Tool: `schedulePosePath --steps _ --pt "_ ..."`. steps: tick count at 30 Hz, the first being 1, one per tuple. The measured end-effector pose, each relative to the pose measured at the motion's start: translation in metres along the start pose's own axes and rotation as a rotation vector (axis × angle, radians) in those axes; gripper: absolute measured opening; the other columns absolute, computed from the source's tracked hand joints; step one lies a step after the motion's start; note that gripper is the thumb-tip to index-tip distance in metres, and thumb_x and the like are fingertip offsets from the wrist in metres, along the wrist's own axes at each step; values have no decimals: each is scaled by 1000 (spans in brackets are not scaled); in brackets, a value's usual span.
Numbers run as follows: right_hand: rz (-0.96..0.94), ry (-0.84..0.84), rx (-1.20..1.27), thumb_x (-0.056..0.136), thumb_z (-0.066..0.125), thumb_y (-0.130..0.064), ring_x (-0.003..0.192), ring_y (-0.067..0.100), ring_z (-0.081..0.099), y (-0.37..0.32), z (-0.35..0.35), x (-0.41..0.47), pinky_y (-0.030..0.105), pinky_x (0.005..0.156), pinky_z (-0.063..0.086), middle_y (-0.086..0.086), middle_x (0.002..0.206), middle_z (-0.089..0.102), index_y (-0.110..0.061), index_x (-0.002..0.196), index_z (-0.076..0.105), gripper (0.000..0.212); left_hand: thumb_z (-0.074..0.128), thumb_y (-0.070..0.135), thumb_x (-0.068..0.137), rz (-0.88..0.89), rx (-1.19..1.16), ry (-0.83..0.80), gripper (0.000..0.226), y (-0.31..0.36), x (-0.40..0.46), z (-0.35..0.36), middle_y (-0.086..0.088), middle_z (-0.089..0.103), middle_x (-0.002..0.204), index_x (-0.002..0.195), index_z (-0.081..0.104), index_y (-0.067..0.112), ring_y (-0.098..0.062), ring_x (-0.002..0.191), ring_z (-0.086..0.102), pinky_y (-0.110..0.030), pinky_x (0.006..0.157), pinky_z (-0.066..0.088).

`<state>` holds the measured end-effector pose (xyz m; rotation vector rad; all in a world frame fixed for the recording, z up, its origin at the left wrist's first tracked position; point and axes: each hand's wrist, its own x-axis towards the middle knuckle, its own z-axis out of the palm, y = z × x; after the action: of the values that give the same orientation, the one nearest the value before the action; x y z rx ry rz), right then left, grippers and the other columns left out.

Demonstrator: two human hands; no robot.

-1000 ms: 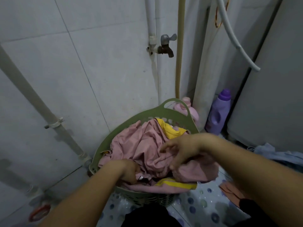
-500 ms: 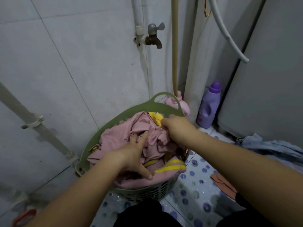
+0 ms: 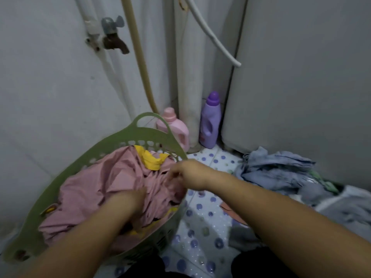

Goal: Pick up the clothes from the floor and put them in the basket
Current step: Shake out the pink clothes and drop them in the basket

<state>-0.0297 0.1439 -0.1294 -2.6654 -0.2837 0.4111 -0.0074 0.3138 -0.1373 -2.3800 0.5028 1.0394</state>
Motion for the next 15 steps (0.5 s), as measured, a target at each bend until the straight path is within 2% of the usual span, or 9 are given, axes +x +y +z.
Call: schedulePosePath --steps 2,3,6,8,10,12,15 --pt "86 152 92 83 53 -1 109 24 60 27 -19 -11 24 88 43 8 119 67 -12 113 68 35 65 31 85 54 116 -2 62 5 -16 -39 -6 54 139 140 44 11 -22 116 58 -27 96 43" --pt "148 188 115 84 51 0 110 23 60 44 -27 -18 22 86 42 7 118 68 -12 112 68 35 64 27 85 68 148 62 51 10 -21 -58 -7 61 131 132 52 10 -22 106 62 -26 89 46" --pt "379 153 55 86 50 -3 112 25 60 102 -39 -42 25 91 44 8 125 62 -16 118 63 37 64 31 85 146 72 447 38 35 -28 -106 -9 67 115 117 61 11 -26 93 63 -28 85 51" --pt "539 52 -78 90 51 -10 121 27 53 138 -42 -61 29 97 41 9 135 54 -16 130 53 40 63 36 85 271 -35 602 41 62 -22 -128 -7 63 122 122 60 18 -27 106 60 -31 89 49" --pt "689 -67 -168 93 51 -15 125 32 48 168 -48 -76 35 101 41 13 142 46 -13 137 43 45 62 37 87 447 -204 601 48 98 -15 -142 -5 57 133 131 52 23 -26 118 55 -31 96 46" --pt "844 -108 -190 92 53 -17 130 37 43 188 -50 -87 43 106 40 16 145 40 -10 140 37 51 63 33 88 584 -472 509 53 127 -7 -142 -4 54 138 138 46 24 -23 118 56 -24 92 42" --pt "927 87 -245 89 53 -13 129 36 44 221 -41 -96 46 103 42 18 139 45 -10 136 40 49 64 28 88 629 -659 463 55 163 17 -127 -7 51 139 140 44 23 -23 119 56 -26 95 43"
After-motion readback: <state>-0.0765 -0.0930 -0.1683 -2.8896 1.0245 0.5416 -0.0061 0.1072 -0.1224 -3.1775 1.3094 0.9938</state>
